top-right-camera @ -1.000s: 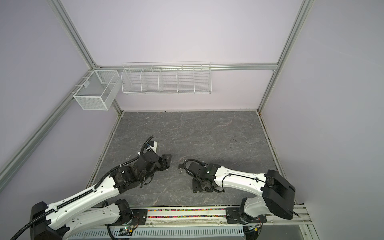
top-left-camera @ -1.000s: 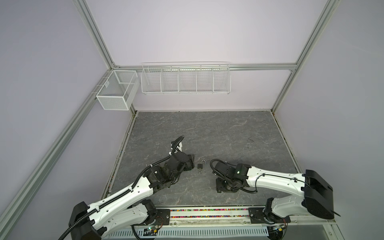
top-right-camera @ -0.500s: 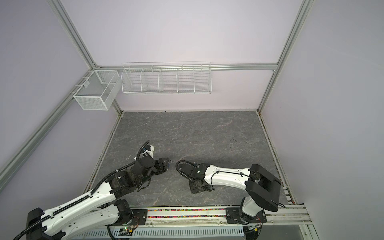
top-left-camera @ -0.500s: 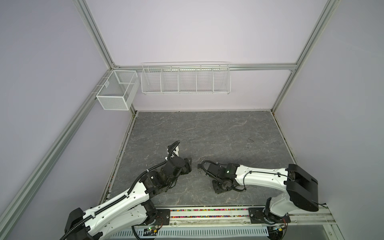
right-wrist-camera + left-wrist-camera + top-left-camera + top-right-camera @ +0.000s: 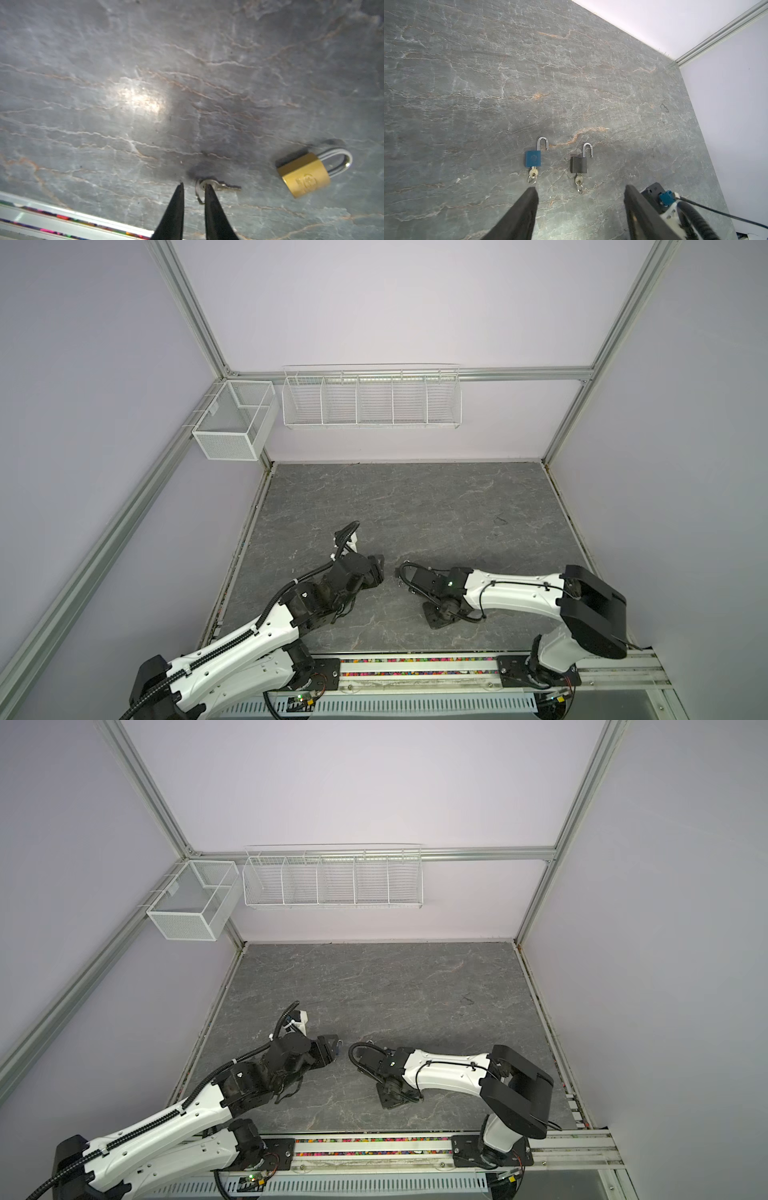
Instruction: Unlock with the key
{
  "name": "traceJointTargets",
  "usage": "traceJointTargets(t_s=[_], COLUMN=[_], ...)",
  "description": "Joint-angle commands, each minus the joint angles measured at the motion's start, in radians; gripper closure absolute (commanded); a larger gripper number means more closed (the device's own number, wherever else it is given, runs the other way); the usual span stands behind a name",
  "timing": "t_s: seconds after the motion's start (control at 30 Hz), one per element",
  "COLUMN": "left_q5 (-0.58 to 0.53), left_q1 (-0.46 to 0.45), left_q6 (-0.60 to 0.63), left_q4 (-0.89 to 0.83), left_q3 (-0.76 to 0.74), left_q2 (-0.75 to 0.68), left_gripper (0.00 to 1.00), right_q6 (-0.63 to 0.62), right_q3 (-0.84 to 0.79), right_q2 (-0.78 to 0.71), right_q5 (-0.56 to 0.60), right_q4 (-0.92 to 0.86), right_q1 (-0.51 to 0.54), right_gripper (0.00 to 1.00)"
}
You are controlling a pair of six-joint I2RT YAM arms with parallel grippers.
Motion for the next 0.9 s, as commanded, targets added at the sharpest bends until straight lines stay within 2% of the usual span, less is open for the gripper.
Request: traceJointTargets(t_s=[0.0,0.23,0.5,0.67,0.87], left_q5=[-0.012,-0.004,0.008,0.018,0.119], left_q1=[0.004,0.005,0.010,0.019,0.085], left_q6=[-0.023,-0.029,-0.060,-0.081,-0.087], left_q4=[0.013,0.021,0.021,0.002,-0.004], left_q3=[-0.004,-0.001,0.004,0.019,0.014], left_q2=[0.000,0.013,0.001,-0.020,-0.057], left_gripper=[0.34,0.34,0.34,0.34,0.34], right_q6=[-0.012,-0.025,-0.074,-0.129,-0.248], right_q3=[-0.018,-0.025,-0.020,-0.023,-0.019], right_q2=[0.017,0.041,0.019,-0.013,-0.084], right_q5=[0.020,0.047,0.059,0.071,0.082], right_q4=[-0.006,-0.012,-0.005,0.019,0.059], right_q1=[0.001,0.000,0.003,0.003,0.003], right_gripper=[0.80,0.83,0.93,0.93,0.94])
